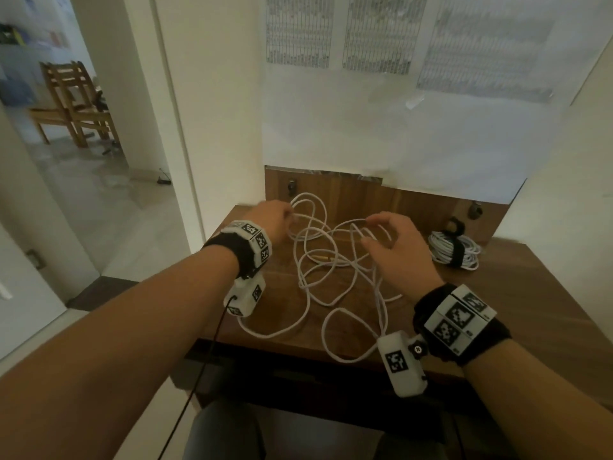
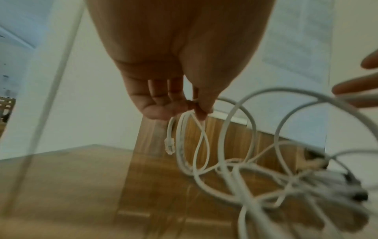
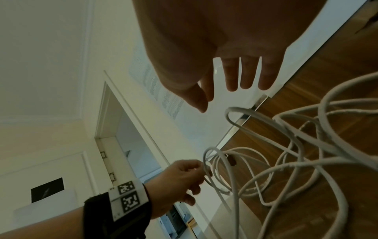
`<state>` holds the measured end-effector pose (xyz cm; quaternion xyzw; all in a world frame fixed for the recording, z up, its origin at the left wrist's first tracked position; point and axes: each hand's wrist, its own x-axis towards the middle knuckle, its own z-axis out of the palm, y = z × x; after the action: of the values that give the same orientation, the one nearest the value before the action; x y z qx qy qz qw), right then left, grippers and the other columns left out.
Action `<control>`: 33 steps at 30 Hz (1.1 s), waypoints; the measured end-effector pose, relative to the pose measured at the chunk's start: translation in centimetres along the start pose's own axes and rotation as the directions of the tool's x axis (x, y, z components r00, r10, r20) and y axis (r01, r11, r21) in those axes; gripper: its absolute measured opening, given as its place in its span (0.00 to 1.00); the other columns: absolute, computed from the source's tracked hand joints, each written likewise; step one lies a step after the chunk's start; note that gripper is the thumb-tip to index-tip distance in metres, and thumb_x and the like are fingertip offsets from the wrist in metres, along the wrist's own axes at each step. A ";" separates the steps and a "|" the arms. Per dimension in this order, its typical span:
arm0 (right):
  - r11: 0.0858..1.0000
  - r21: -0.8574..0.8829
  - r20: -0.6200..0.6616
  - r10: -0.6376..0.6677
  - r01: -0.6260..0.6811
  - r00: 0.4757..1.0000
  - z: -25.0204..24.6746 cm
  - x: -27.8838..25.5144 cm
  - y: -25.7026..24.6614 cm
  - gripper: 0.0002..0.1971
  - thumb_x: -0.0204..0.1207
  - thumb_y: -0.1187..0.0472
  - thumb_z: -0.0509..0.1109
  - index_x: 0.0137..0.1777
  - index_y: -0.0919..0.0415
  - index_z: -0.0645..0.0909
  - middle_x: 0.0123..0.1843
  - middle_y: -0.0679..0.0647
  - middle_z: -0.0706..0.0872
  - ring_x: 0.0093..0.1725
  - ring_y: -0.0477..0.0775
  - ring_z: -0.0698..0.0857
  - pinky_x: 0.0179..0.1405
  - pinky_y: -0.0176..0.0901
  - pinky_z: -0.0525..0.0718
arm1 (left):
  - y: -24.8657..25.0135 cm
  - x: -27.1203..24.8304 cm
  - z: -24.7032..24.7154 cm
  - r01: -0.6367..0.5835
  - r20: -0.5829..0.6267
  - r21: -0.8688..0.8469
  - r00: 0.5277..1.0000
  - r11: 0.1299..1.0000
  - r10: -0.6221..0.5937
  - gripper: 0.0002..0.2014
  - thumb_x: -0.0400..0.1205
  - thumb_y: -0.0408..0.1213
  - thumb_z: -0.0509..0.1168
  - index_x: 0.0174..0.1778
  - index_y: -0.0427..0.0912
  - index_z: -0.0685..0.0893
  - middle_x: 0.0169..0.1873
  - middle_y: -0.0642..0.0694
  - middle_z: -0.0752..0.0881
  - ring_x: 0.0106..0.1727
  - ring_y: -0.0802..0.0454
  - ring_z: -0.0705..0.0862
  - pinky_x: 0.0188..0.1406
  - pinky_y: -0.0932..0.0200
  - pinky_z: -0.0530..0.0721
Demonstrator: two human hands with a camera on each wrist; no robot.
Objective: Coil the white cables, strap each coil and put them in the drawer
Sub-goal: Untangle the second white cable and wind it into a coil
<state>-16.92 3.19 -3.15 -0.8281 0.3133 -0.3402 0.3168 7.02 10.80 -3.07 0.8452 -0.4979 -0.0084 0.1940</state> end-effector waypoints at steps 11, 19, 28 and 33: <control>0.983 0.167 0.027 0.074 -0.078 0.997 -2.8 5.8 -3.7 0.31 0.79 0.51 0.75 0.80 0.53 0.69 0.74 0.50 0.79 0.73 0.50 0.78 0.70 0.44 0.77 | 7.7 -1.6 -12.7 -0.351 -0.341 -0.457 0.918 0.817 0.204 0.11 0.87 0.45 0.66 0.48 0.45 0.93 0.38 0.52 0.89 0.42 0.54 0.88 0.46 0.57 0.84; 0.959 0.279 -0.080 -0.021 0.043 0.997 -1.5 7.4 -5.6 0.11 0.87 0.54 0.65 0.53 0.60 0.84 0.44 0.44 0.89 0.35 0.27 0.82 0.36 0.18 0.74 | 9.7 -4.6 -17.2 -0.244 -0.241 -0.969 0.969 0.039 0.053 0.12 0.90 0.44 0.61 0.45 0.43 0.83 0.24 0.50 0.79 0.25 0.55 0.77 0.29 0.60 0.81; 0.976 0.152 -0.201 -0.127 0.159 0.971 -4.7 7.8 -7.5 0.06 0.85 0.62 0.68 0.54 0.62 0.73 0.37 0.55 0.76 0.27 0.38 0.77 0.27 0.27 0.78 | 4.5 -3.8 -19.8 0.104 -0.170 -0.758 0.921 -0.644 0.349 0.16 0.86 0.48 0.57 0.40 0.40 0.78 0.22 0.51 0.67 0.21 0.54 0.65 0.22 0.60 0.65; 0.963 0.258 -0.180 -0.028 0.075 0.983 -4.7 9.9 -8.1 0.11 0.86 0.52 0.65 0.54 0.60 0.77 0.39 0.56 0.87 0.39 0.53 0.87 0.44 0.44 0.86 | 6.6 -4.2 -21.0 -0.115 -0.308 -0.827 0.912 -0.550 0.272 0.19 0.88 0.43 0.52 0.33 0.43 0.78 0.24 0.52 0.70 0.26 0.57 0.65 0.30 0.64 0.61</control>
<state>-12.38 -0.63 9.14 -0.7534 0.2702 -0.4583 0.3865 3.71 18.17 17.80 0.1304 -0.4102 -0.4290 0.7941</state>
